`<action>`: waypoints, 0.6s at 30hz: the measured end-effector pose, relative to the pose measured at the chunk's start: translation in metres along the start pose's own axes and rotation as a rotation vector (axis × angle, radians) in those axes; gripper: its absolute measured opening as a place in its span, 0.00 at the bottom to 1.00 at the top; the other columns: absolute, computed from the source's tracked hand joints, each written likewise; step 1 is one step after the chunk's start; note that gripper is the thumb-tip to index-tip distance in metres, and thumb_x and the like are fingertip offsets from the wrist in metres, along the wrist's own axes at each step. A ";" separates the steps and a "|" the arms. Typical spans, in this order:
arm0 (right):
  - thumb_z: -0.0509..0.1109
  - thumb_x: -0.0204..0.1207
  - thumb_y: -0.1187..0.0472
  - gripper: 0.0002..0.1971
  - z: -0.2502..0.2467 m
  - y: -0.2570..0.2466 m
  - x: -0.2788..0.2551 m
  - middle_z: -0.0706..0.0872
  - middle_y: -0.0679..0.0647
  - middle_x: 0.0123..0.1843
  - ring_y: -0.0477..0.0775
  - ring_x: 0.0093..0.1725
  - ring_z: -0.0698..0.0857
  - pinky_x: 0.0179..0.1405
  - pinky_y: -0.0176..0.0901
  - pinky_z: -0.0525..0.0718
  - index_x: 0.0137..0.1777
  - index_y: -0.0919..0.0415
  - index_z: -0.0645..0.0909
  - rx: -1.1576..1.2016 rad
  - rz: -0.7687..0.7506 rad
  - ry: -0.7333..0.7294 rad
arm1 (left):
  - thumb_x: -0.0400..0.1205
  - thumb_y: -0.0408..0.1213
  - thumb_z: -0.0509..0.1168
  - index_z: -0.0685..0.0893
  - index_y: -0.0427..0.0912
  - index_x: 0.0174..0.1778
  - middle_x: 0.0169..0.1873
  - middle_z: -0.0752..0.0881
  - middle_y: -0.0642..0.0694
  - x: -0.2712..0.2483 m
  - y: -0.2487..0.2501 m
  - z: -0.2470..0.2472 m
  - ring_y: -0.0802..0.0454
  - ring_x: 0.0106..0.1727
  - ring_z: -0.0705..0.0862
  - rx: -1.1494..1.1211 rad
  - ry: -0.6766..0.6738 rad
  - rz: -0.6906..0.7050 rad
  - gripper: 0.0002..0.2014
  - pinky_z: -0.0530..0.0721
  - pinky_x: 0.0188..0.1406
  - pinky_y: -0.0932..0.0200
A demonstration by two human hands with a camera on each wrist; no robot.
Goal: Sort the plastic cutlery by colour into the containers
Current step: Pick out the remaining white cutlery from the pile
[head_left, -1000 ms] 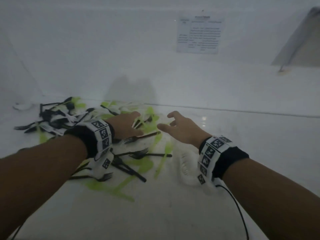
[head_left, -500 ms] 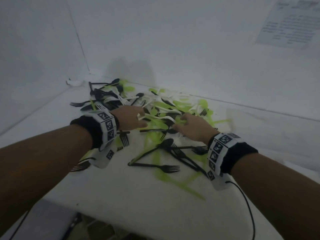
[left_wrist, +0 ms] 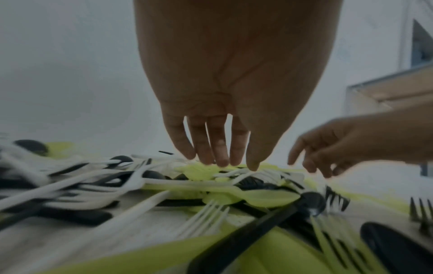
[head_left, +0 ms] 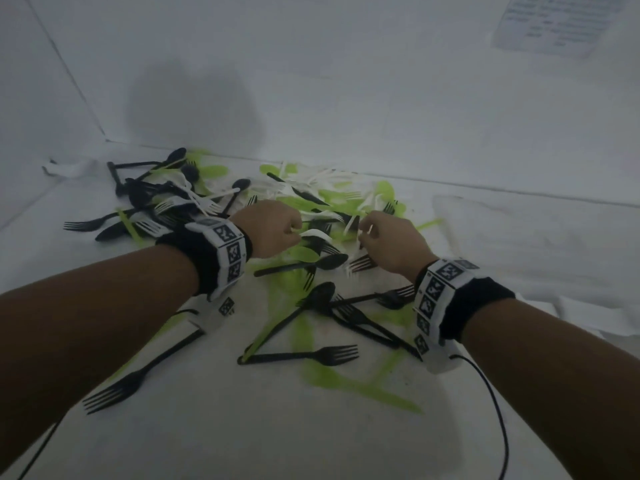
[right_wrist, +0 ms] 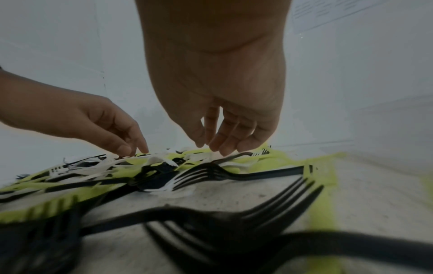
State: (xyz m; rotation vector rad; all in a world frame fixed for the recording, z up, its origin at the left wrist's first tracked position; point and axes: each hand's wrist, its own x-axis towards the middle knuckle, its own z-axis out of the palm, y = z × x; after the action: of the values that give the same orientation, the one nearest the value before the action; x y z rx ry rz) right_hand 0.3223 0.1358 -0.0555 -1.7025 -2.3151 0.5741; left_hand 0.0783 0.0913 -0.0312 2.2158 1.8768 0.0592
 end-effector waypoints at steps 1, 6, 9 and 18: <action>0.64 0.86 0.57 0.11 -0.001 0.003 0.006 0.86 0.52 0.53 0.58 0.55 0.85 0.49 0.50 0.83 0.65 0.52 0.83 0.001 -0.016 0.005 | 0.86 0.51 0.66 0.86 0.47 0.67 0.59 0.85 0.43 0.006 0.003 0.003 0.44 0.60 0.83 0.037 0.006 0.008 0.17 0.79 0.57 0.53; 0.63 0.85 0.62 0.18 -0.002 0.007 0.036 0.88 0.57 0.60 0.60 0.58 0.86 0.51 0.48 0.82 0.72 0.47 0.82 -0.049 -0.144 -0.077 | 0.86 0.53 0.60 0.90 0.47 0.57 0.50 0.85 0.40 0.025 0.016 0.016 0.39 0.55 0.82 0.297 0.050 0.101 0.18 0.79 0.56 0.45; 0.65 0.84 0.60 0.16 0.003 0.006 0.050 0.88 0.55 0.63 0.59 0.60 0.86 0.54 0.50 0.86 0.66 0.45 0.87 -0.110 -0.203 -0.113 | 0.86 0.53 0.50 0.88 0.42 0.47 0.41 0.84 0.41 0.028 0.014 0.024 0.39 0.45 0.82 0.260 0.170 0.141 0.25 0.81 0.46 0.42; 0.65 0.87 0.53 0.06 -0.003 -0.005 0.062 0.77 0.47 0.39 0.50 0.38 0.78 0.37 0.46 0.70 0.55 0.46 0.84 0.093 -0.396 0.154 | 0.93 0.47 0.52 0.69 0.51 0.55 0.33 0.77 0.54 -0.003 0.020 0.009 0.59 0.31 0.75 -0.255 0.327 0.112 0.05 0.71 0.31 0.55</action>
State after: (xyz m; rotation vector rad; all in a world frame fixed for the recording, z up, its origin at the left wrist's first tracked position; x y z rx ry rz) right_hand 0.2998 0.1944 -0.0543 -1.1559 -2.3791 0.4449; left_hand 0.0993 0.0842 -0.0355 2.2316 1.7713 0.6789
